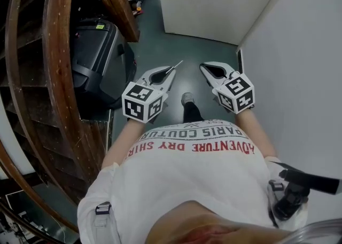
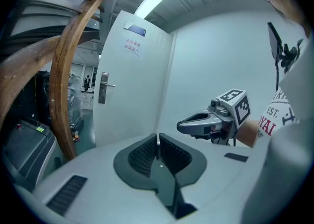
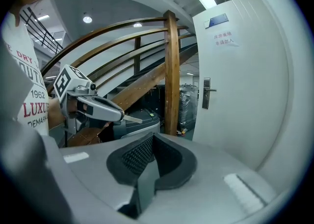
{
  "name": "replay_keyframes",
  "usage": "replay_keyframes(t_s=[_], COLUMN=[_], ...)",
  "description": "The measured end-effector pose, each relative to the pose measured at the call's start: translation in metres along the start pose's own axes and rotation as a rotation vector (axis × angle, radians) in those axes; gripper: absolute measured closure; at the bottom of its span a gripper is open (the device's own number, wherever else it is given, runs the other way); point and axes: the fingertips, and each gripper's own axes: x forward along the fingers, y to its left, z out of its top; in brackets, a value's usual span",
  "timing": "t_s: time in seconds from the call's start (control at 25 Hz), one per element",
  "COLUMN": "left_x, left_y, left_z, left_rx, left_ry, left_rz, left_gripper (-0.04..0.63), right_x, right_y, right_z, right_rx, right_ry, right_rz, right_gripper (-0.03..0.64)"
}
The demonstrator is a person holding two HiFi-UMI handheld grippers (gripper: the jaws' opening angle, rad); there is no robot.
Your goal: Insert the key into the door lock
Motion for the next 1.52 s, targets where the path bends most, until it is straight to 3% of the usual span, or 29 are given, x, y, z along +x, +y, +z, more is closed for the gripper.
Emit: replay_keyframes(t_s=[0.24, 0.48, 0.64, 0.8, 1.0, 1.52], left_x=[0.111, 0.229, 0.267, 0.278, 0.29, 0.368], left_y=[0.079, 0.158, 0.19, 0.212, 0.238, 0.324], left_z=[0.042, 0.128, 0.186, 0.215, 0.222, 0.252], left_rx=[-0.02, -0.001, 0.021, 0.024, 0.025, 0.018], left_ry=[0.034, 0.025, -0.037, -0.071, -0.076, -0.053], left_rz=[0.008, 0.026, 0.049, 0.075, 0.095, 0.048], left_gripper=[0.572, 0.572, 0.572, 0.572, 0.572, 0.572], right_x=[0.078, 0.138, 0.159, 0.173, 0.198, 0.277], right_y=[-0.12, -0.265, -0.33, -0.364, -0.381, -0.46], right_z=[0.012, 0.056, 0.095, 0.124, 0.139, 0.159], right_rx=[0.034, 0.032, -0.007, -0.016, -0.029, -0.008], right_ry=[0.014, 0.006, -0.023, -0.071, -0.101, -0.087], right_rz=[0.012, -0.004, -0.022, -0.03, -0.013, -0.049], right_gripper=[0.614, 0.614, 0.614, 0.614, 0.614, 0.614])
